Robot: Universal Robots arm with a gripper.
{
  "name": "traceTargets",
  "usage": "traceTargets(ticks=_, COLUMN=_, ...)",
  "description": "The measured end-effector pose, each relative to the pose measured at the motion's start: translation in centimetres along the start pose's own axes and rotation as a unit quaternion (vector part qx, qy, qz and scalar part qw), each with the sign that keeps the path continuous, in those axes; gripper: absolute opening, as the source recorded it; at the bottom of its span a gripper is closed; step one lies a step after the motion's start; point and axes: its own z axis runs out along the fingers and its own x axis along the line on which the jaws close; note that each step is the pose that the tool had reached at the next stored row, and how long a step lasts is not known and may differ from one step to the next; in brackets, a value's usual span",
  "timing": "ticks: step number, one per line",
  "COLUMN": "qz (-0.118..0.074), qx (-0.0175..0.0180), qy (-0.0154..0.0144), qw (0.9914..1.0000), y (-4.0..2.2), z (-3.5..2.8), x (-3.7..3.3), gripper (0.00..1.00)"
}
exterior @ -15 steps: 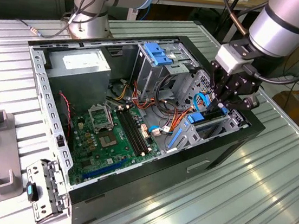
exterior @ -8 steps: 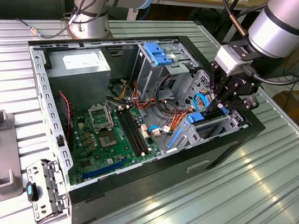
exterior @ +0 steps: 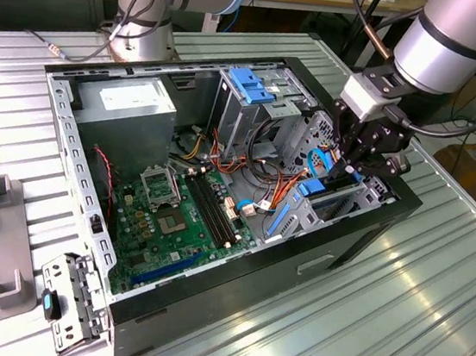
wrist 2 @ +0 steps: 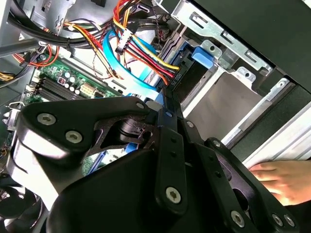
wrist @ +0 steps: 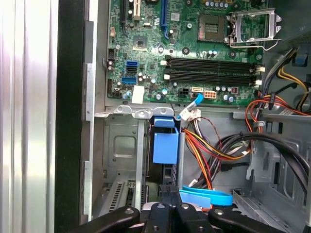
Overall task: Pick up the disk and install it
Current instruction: 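Insert the second disk wire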
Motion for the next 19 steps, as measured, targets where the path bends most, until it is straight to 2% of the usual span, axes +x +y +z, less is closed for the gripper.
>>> traceTargets(ticks=3, qz=0.000, qx=0.0000, qy=-0.0004, qw=1.00000, y=0.00, z=-0.04, x=0.00, gripper=0.11)
traceTargets(ticks=4, qz=0.000, qx=0.0009, qy=-0.0005, qw=1.00000, y=-0.03, z=-0.47, x=-0.03, gripper=0.17)
traceTargets(ticks=6, qz=0.000, qx=0.0014, qy=0.0000, qw=1.00000, y=-0.07, z=-1.53, x=-0.07, gripper=0.17)
traceTargets(ticks=8, qz=0.000, qx=0.0015, qy=-0.0001, qw=1.00000, y=-0.08, z=-2.09, x=-0.09, gripper=0.17)
traceTargets(ticks=10, qz=0.000, qx=0.0015, qy=-0.0002, qw=1.00000, y=-0.09, z=-2.13, x=-0.09, gripper=0.15)
traceTargets(ticks=11, qz=0.000, qx=0.0014, qy=-0.0001, qw=1.00000, y=-0.09, z=-2.17, x=-0.09, gripper=0.10)
traceTargets(ticks=19, qz=0.000, qx=0.0014, qy=-0.0001, qw=1.00000, y=-0.10, z=-2.34, x=-0.10, gripper=0.10)
